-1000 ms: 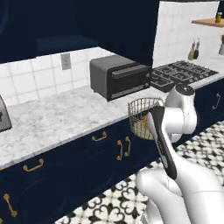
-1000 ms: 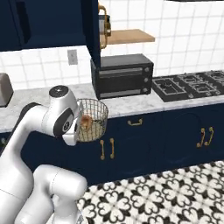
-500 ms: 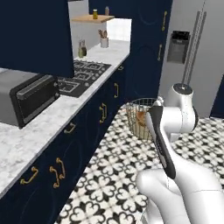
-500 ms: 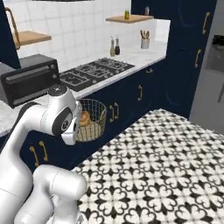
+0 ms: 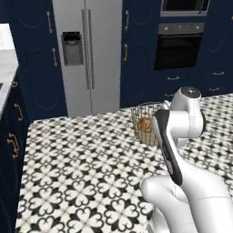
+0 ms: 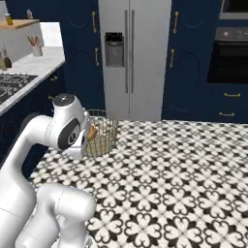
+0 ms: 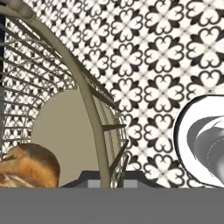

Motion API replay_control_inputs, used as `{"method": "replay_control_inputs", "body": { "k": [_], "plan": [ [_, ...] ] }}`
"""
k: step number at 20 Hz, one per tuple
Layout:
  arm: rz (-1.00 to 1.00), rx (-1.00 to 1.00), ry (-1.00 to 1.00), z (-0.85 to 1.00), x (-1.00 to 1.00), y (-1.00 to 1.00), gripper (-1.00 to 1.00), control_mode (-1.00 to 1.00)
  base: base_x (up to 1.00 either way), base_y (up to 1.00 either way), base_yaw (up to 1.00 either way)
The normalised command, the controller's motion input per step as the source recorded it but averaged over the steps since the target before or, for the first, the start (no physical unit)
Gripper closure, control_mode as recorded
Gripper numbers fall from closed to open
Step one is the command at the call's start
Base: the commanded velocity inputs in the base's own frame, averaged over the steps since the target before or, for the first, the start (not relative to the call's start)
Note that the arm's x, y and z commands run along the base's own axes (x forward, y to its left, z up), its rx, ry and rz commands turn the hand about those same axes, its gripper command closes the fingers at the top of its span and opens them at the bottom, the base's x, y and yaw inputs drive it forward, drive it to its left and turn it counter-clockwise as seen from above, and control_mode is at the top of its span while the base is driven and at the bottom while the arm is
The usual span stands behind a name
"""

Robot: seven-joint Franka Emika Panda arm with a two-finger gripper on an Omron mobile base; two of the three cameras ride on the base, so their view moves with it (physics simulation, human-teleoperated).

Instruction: Open the cabinet, pick up the bread from the cabinet and place it in the basket. Then move the basket to the dining counter.

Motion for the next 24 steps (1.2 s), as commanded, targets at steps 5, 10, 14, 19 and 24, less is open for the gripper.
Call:
{"method": "replay_control_inputs", "body": {
  "k": [5, 10, 14, 19, 24],
  "plan": [
    [0.0, 0.0, 0.0, 0.0, 0.0, 0.0, 1.0, 1.0, 0.0, -0.42, -0.87],
    [0.0, 0.0, 0.0, 0.0, 0.0, 0.0, 1.0, 1.0, 0.0, -0.56, -0.81],
    [0.0, 0.0, 0.0, 0.0, 0.0, 0.0, 1.0, 1.0, 0.0, -0.56, -0.83],
    [0.0, 0.0, 0.0, 0.0, 0.0, 0.0, 1.0, 1.0, 0.4, -0.34, -0.74],
    [0.0, 0.0, 0.0, 0.0, 0.0, 0.0, 1.0, 1.0, 0.96, -0.25, -0.54]
  ]
}}
